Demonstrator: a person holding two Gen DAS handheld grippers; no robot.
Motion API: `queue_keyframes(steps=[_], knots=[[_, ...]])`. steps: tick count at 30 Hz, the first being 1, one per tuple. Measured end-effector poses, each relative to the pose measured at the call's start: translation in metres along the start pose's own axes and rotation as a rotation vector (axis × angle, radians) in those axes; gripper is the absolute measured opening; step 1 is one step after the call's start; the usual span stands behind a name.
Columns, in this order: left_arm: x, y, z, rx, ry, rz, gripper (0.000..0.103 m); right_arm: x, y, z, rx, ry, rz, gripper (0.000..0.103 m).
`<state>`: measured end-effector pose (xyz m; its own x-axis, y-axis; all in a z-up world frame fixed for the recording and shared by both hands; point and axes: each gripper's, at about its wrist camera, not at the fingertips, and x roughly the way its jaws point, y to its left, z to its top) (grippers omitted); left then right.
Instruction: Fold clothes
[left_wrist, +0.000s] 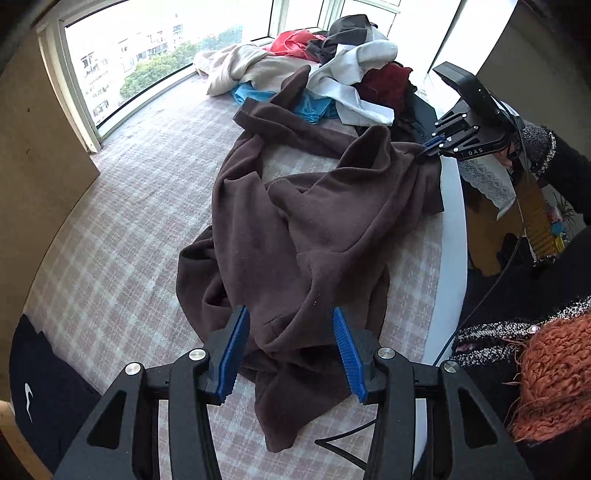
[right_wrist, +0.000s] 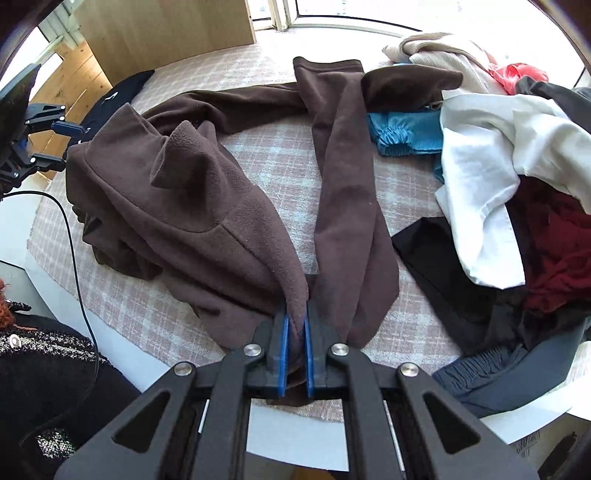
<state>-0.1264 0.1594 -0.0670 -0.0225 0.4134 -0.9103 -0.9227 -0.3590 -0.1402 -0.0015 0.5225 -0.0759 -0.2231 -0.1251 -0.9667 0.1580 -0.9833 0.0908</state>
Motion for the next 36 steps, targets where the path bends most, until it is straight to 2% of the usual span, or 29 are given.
queue_keyframes(steps=[3, 6, 10, 15, 16, 17, 18, 20, 23, 27, 30, 31, 32, 34, 36], knots=[[0.009, -0.004, 0.014, 0.038, 0.015, -0.02, 0.049, 0.002, -0.024, -0.024, 0.108, 0.04, -0.059, 0.007], [0.018, -0.008, 0.029, 0.074, 0.022, -0.045, 0.049, 0.001, -0.034, -0.047, 0.16, 0.056, -0.089, 0.007], [0.028, -0.015, 0.057, 0.143, 0.013, -0.091, 0.049, 0.0, -0.036, -0.056, 0.193, 0.044, -0.091, 0.007], [0.063, -0.032, 0.081, 0.287, 0.093, -0.182, 0.049, -0.003, -0.037, -0.064, 0.227, 0.025, -0.09, 0.007], [0.073, -0.033, 0.083, 0.294, 0.124, -0.204, 0.04, -0.003, -0.038, -0.065, 0.234, 0.021, -0.089, 0.007], [0.079, -0.033, 0.084, 0.286, 0.136, -0.206, 0.012, -0.004, -0.038, -0.067, 0.241, 0.017, -0.089, 0.007], [0.082, -0.033, 0.085, 0.271, 0.139, -0.198, 0.001, -0.008, -0.038, -0.065, 0.241, 0.002, -0.094, 0.007], [0.089, -0.031, 0.086, 0.241, 0.145, -0.183, 0.002, -0.023, -0.036, -0.055, 0.231, -0.044, -0.112, 0.007], [0.058, -0.021, 0.082, 0.187, 0.062, -0.141, 0.002, -0.045, -0.035, -0.041, 0.216, -0.112, -0.138, 0.007], [-0.032, 0.012, 0.061, 0.024, -0.109, 0.023, 0.002, -0.086, -0.026, -0.007, 0.155, -0.231, -0.145, 0.007], [-0.095, 0.021, 0.025, -0.066, -0.189, 0.115, 0.002, -0.094, -0.013, 0.013, 0.121, -0.263, -0.1, 0.007], [-0.108, 0.019, 0.01, -0.088, -0.192, 0.14, 0.002, -0.09, -0.008, 0.015, 0.108, -0.253, -0.093, 0.007], [-0.107, 0.019, -0.005, -0.116, -0.179, 0.13, 0.002, -0.081, -0.003, 0.016, 0.094, -0.231, -0.093, 0.007], [-0.093, 0.019, -0.038, -0.179, -0.137, 0.076, 0.002, -0.052, 0.006, 0.014, 0.075, -0.156, -0.088, 0.007], [-0.071, 0.013, -0.055, -0.18, -0.092, 0.068, 0.002, -0.016, 0.012, 0.009, 0.058, -0.078, -0.073, 0.007]])
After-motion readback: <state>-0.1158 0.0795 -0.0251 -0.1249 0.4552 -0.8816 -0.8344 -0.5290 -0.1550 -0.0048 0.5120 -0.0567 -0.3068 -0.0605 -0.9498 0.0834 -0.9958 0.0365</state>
